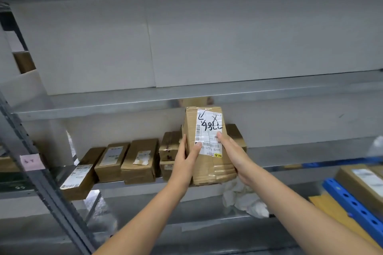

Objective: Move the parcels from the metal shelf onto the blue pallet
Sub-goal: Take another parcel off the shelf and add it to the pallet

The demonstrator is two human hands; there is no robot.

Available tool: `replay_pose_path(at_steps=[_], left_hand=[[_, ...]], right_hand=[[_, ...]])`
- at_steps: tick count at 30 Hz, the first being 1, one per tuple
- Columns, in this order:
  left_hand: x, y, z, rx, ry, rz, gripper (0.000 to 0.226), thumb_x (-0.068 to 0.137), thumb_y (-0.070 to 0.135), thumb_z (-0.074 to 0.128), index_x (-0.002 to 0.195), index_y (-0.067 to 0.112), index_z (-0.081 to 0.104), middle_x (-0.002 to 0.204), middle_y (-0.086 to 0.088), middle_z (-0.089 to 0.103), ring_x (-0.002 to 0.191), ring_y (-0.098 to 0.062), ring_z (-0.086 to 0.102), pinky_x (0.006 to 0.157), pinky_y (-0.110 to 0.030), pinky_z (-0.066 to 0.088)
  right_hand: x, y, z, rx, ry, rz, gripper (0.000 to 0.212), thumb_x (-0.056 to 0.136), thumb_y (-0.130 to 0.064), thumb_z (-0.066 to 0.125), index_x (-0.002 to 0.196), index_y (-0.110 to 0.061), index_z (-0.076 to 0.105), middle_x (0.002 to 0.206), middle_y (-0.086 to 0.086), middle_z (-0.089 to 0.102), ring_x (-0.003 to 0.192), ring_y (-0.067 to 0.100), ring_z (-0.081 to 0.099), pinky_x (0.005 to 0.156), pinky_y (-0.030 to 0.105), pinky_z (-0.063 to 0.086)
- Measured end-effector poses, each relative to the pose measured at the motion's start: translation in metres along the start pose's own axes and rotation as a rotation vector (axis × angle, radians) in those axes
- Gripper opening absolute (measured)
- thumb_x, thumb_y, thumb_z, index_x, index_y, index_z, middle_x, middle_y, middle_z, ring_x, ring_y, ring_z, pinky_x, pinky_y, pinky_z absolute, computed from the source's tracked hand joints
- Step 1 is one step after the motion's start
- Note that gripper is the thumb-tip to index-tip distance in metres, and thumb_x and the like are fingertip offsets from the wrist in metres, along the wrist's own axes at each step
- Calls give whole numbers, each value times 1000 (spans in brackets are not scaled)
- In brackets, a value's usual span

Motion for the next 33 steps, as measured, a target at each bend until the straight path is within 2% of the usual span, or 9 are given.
replay_pose_path(at_steps=[3, 7, 10, 12, 18, 23, 27, 30, 33], left_hand=[[8, -7, 28, -20, -89, -27, 57, 92, 38, 61, 145, 33, 39, 127, 4, 65, 107, -13, 67, 77, -28, 59], [13, -22, 71, -15, -212, -77, 55, 92, 40, 60, 143, 32, 42, 128, 4, 64, 110, -15, 66, 85, -33, 58], [9, -39, 116, -45, -303, -112, 53, 93, 38, 59, 142, 28, 44, 123, 5, 68, 105, -12, 68, 76, -23, 57], [1, -49, 149, -73, -387, -144, 54, 92, 38, 60, 143, 29, 43, 120, 5, 69, 100, -11, 70, 69, -19, 56], [-25, -66, 229, -110, -614, -162, 49, 93, 38, 59, 139, 32, 46, 119, 7, 69, 101, -12, 70, 70, -20, 56], [-62, -83, 288, -129, -791, -167, 49, 90, 41, 62, 136, 33, 50, 120, 10, 69, 106, -9, 67, 77, -17, 55], [-100, -96, 335, -106, -925, -191, 48, 88, 49, 61, 133, 38, 51, 121, 10, 68, 109, -11, 66, 84, -27, 55], [-126, -99, 373, -93, -1016, -214, 49, 87, 52, 60, 134, 41, 49, 122, 12, 67, 109, -9, 66, 82, -25, 55], [-148, -101, 411, -92, -1050, -223, 57, 86, 53, 60, 138, 37, 45, 124, 12, 66, 111, -9, 65, 88, -30, 53]], right_hand=[[-8, 1, -28, 25, 108, 16, 40, 94, -55, 49, 124, -32, 60, 106, -9, 74, 101, 12, 68, 91, 35, 52], [-34, 1, -71, -5, 281, 44, 38, 95, -53, 47, 124, -32, 59, 105, -11, 73, 99, 9, 67, 79, 29, 52], [-58, 6, -114, -46, 410, 74, 41, 95, -56, 44, 131, -40, 55, 129, -6, 62, 124, 16, 54, 103, 43, 43], [-78, 11, -143, -50, 506, 100, 41, 94, -57, 44, 132, -43, 53, 136, -5, 56, 128, 19, 49, 111, 47, 36], [-138, 31, -203, 16, 715, 119, 41, 93, -57, 47, 131, -42, 54, 121, -11, 67, 113, 15, 62, 104, 44, 44], [-197, 51, -241, 40, 899, 145, 38, 94, -55, 46, 129, -44, 55, 108, -18, 70, 100, 4, 66, 85, 27, 51], [-247, 64, -271, 66, 997, 170, 38, 95, -55, 45, 129, -41, 55, 108, -16, 72, 99, 7, 68, 89, 32, 53], [-281, 68, -296, 99, 1077, 172, 38, 96, -54, 43, 128, -38, 57, 107, -15, 72, 96, 7, 69, 79, 26, 52], [-310, 73, -327, 95, 1139, 178, 40, 96, -55, 43, 127, -34, 58, 107, -13, 71, 98, 9, 67, 83, 29, 52]])
Point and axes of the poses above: each hand's wrist, its own x-axis towards the middle knuckle, its own z-axis out of the palm, y = z × x, the point moved 8 cm from there along x, towards the middle knuckle
